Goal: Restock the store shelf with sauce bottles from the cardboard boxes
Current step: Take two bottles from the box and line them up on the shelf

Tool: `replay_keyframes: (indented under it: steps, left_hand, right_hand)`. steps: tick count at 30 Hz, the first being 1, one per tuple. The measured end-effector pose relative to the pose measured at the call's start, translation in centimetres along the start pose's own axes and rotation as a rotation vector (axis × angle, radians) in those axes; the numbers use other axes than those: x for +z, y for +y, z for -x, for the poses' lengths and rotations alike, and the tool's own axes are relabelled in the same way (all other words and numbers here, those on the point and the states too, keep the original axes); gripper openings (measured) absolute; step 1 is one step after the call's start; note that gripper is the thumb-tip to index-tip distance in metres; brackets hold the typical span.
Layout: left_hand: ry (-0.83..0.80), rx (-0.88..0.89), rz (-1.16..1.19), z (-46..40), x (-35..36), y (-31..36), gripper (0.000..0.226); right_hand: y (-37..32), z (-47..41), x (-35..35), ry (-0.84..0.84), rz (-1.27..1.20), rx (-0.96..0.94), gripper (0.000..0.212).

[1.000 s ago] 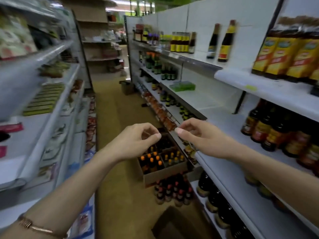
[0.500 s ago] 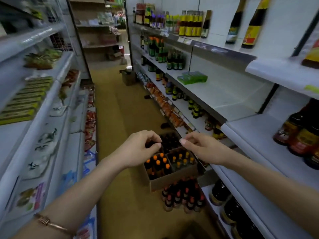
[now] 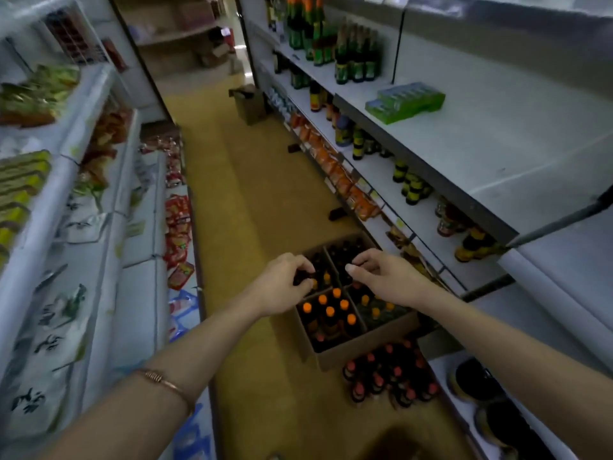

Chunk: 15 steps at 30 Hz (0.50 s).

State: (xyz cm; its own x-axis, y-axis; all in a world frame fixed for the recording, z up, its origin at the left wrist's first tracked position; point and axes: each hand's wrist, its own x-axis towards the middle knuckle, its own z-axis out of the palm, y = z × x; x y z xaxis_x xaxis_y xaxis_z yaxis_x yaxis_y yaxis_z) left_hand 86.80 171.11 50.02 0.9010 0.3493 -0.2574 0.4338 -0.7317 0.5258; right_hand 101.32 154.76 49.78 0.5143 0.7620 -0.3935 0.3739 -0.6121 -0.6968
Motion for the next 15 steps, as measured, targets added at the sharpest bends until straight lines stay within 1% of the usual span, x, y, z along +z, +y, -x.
replay_keyframes:
  steps: [4,8,12,15]
  left_hand:
    - [-0.014,0.011,0.017,-5.9,0.9,-2.8,0.025]
    - [-0.098,0.024,0.061,-12.1,2.0,-6.6,0.025]
    - [-0.170,0.004,0.050,-18.1,5.0,-12.6,0.025]
    - [-0.272,-0.061,0.053,-21.2,8.1,-17.2,0.030]
  right_hand:
    - [0.8,-5.4,0.1,0.026,-0.008,0.056,0.054]
    - [1.8,-11.6,1.4,0.031,-0.044,0.128,0.052]
    - [4.3,-18.8,5.2,0.036,-0.044,0.215,0.045]
    - [7.5,-23.8,9.2,0.012,-0.087,0.285,0.041]
